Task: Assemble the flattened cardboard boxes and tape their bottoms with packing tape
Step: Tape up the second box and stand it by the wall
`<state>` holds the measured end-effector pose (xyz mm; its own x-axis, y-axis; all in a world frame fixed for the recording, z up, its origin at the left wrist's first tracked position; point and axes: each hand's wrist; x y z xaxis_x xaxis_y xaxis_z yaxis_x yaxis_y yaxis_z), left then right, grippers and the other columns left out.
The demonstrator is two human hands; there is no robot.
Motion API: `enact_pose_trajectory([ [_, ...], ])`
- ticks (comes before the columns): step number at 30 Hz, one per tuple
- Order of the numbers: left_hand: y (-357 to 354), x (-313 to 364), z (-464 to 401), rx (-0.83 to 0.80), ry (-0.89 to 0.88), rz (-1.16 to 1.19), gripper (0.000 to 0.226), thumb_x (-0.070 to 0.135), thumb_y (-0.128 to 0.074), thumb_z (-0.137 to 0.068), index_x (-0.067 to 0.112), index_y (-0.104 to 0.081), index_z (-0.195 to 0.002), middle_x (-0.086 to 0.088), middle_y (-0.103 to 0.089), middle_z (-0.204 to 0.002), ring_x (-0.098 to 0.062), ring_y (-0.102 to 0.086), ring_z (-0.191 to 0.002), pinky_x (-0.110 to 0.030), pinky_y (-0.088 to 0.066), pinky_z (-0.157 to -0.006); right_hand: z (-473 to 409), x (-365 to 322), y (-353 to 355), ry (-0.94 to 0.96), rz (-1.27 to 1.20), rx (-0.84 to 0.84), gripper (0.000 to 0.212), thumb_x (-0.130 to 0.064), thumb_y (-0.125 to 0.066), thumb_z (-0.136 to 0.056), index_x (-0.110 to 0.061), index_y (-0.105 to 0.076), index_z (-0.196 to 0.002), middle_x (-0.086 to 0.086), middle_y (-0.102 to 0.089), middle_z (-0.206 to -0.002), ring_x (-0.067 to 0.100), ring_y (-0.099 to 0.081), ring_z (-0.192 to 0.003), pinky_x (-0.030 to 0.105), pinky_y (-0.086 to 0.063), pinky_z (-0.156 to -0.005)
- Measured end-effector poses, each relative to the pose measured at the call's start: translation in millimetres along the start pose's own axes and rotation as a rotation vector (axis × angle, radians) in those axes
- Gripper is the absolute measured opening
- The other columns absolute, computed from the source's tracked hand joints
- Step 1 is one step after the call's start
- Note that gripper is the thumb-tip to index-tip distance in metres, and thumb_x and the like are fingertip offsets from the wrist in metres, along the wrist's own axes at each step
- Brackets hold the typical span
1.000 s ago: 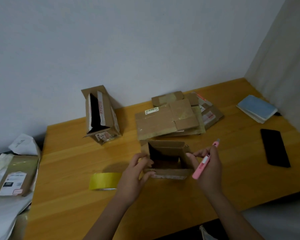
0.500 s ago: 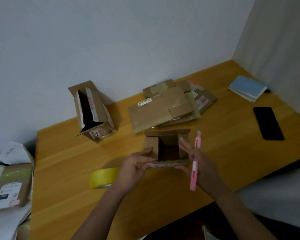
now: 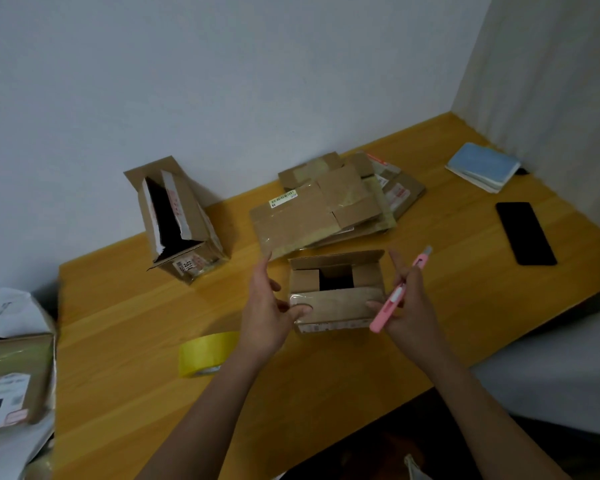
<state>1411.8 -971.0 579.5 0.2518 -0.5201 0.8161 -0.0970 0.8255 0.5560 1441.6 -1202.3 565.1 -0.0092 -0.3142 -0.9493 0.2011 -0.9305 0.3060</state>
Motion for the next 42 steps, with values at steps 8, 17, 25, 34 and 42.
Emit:
enact_pose_trajectory([
  [8, 2.4, -6.0, -14.0, -0.201, -0.112, -0.135, 0.078, 0.028, -0.069, -0.087, 0.039, -0.025, -0.150, 0.003, -0.031, -0.129, -0.009, -0.053, -0.090, -0.030, -0.052, -0.085, -11.4, -0.1, 6.2, 0.081, 0.232, -0.016, 0.063, -0.006, -0.071, -0.085, -0.042, -0.041, -0.126, 0.002, -0.042, -0.112, -0.006, -0.041, -0.091, 0.006, -0.041, -0.073],
  [17, -15.4, -13.3, -0.3, -0.288, -0.065, 0.050, 0.056, 0.030, -0.037, -0.104, 0.033, -0.009, -0.153, 0.018, -0.005, -0.155, -0.006, -0.005, -0.148, -0.027, -0.012, -0.121, -11.6, 7.2, -3.1, -0.005, 0.043, 0.022, 0.028, -0.030, -0.064, -0.089, -0.030, -0.051, -0.114, -0.019, -0.055, -0.126, -0.011, -0.056, -0.104, 0.008, -0.048, -0.073],
  [25, -23.0, -20.3, -1.8, -0.264, 0.018, 0.229, 0.055, 0.048, -0.043, -0.096, 0.060, -0.018, -0.143, 0.053, -0.008, -0.133, -0.015, -0.020, -0.146, -0.050, -0.038, -0.111, -20.0, 10.5, 1.6, -0.030, -0.003, -0.017, 0.031, -0.020, -0.064, -0.091, -0.034, -0.052, -0.117, -0.006, -0.059, -0.129, 0.004, -0.056, -0.114, 0.008, -0.047, -0.084],
  [34, -16.9, -16.8, 1.8, -0.063, 0.033, 0.064, 0.052, 0.029, -0.045, -0.102, 0.042, -0.028, -0.149, 0.011, -0.050, -0.135, -0.019, -0.061, -0.108, -0.035, -0.051, -0.093, -23.8, 1.4, -14.3, -0.053, -0.001, -0.070, 0.051, -0.007, -0.064, -0.091, -0.022, -0.049, -0.137, -0.012, -0.056, -0.123, -0.010, -0.058, -0.098, 0.012, -0.051, -0.074],
  [42, -47.4, -1.8, 12.0, -0.194, 0.041, -0.082, 0.055, 0.028, -0.046, -0.101, 0.041, -0.023, -0.149, 0.003, -0.057, -0.126, -0.003, -0.056, -0.102, -0.026, -0.046, -0.091, -12.9, 21.6, 14.3, -0.122, -0.007, -0.003, 0.044, 0.000, -0.061, -0.091, -0.034, -0.054, -0.119, -0.015, -0.053, -0.117, -0.017, -0.056, -0.091, 0.009, -0.049, -0.067],
])
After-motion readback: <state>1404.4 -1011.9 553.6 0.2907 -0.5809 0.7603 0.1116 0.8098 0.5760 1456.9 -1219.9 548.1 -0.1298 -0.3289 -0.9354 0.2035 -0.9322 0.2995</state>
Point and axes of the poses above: each hand's wrist, its own z-axis away from the middle knuckle, its own y-axis out of the back of the hand, x = y × z
